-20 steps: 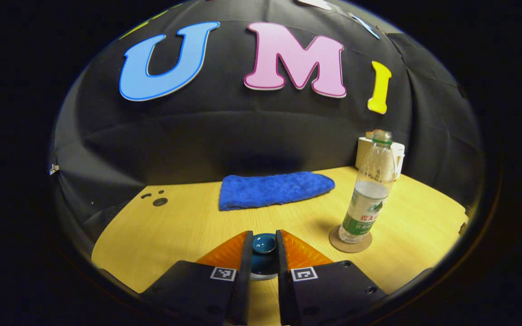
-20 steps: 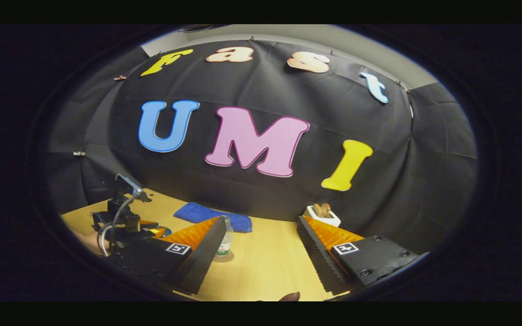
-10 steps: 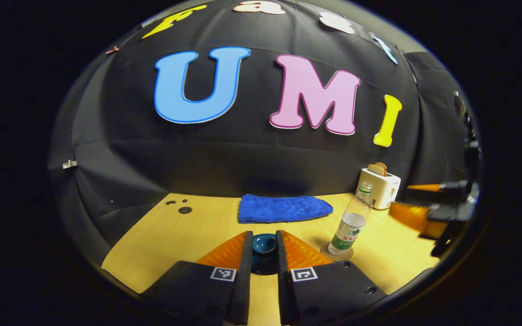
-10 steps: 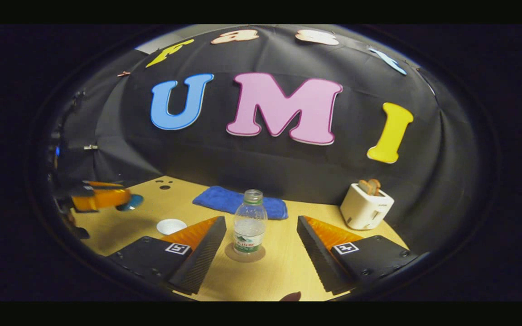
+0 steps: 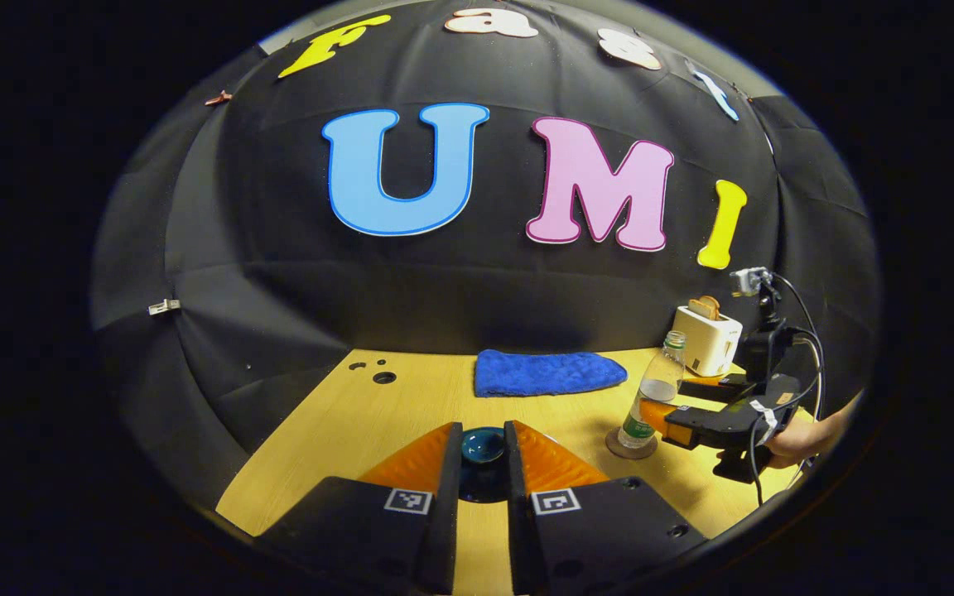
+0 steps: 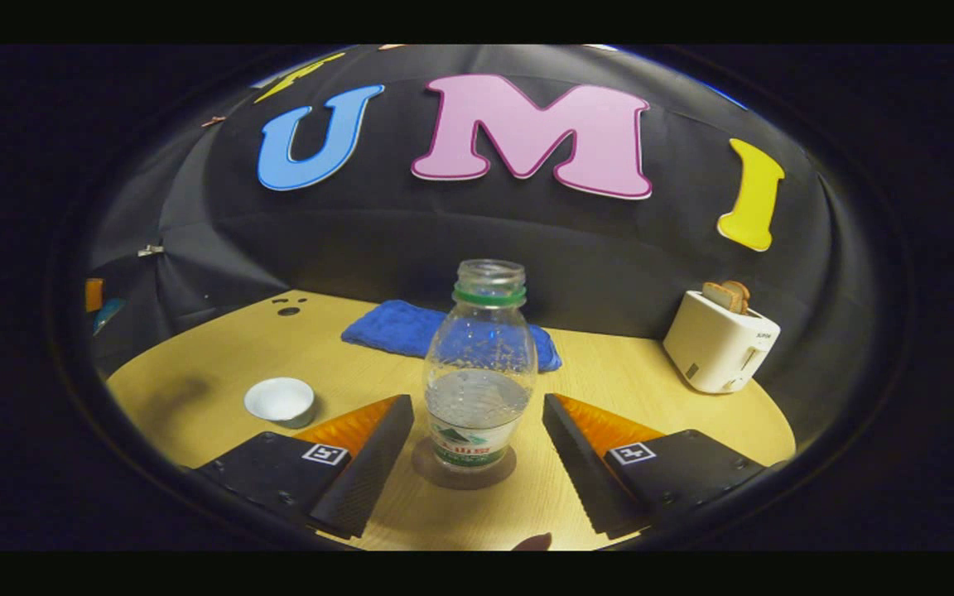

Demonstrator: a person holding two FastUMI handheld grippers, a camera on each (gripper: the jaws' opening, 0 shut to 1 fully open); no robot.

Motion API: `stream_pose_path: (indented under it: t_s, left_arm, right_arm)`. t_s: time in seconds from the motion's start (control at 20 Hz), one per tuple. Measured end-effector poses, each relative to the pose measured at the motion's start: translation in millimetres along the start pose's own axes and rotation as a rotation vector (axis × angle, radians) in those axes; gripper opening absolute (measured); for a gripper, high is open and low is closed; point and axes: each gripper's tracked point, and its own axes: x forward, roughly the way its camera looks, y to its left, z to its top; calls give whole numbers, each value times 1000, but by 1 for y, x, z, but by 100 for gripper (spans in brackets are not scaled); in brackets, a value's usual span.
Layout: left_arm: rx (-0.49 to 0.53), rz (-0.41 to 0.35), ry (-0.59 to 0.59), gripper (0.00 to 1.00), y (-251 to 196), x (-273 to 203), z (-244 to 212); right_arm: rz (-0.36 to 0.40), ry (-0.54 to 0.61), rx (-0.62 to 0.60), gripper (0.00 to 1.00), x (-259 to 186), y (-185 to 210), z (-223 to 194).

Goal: Open the teacup lid with one hand, grasp the water bottle and pour water into the teacup with the other hand; after pouring, place the water bottle on the coaster and then close the teacup lid.

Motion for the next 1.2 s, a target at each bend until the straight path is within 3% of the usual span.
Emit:
stream_pose_path:
  t_s: [0.2, 0.25, 0.3, 0.35, 0.4, 0.45, 0.55, 0.75, 1.0, 1.1, 1.2]
  left_arm:
    - [4, 17, 1, 26, 8, 0, 0]
    - [5, 21, 1, 29, 10, -1, -1]
    - [6, 24, 2, 26, 12, -2, 0]
    - [6, 28, 4, 29, 14, -2, -2]
    - [7, 32, 5, 26, 16, -3, -2]
    - [5, 35, 6, 29, 17, -3, -4]
    - [-1, 42, 8, 26, 20, -5, -6]
    - [-6, 51, 0, 29, 24, -6, -7]
    - [-9, 75, -9, 29, 31, -8, -7]
    - [-8, 85, -11, 26, 37, -10, -9]
    - [-11, 92, -12, 29, 40, -14, -10]
  right_arm:
    - [-2, 9, -18, 96, 13, 4, -6]
    - [-4, 6, -25, 95, 14, 3, -6]
    - [-5, 5, -32, 94, 17, 3, -6]
    - [-6, 4, -35, 92, 14, 4, -4]
    - [0, 8, -39, 83, 16, 5, -4]
    - [0, 11, -58, 82, 13, 6, -2]
    - [-9, -11, -127, 78, 4, 4, 13]
    - [-47, -29, -316, 77, -10, 0, 37]
    - [-121, -6, -678, 76, -9, -2, 42]
    - [-130, 8, -821, 76, -3, 4, 41]
    - [-116, 21, -913, 72, -3, 16, 32]
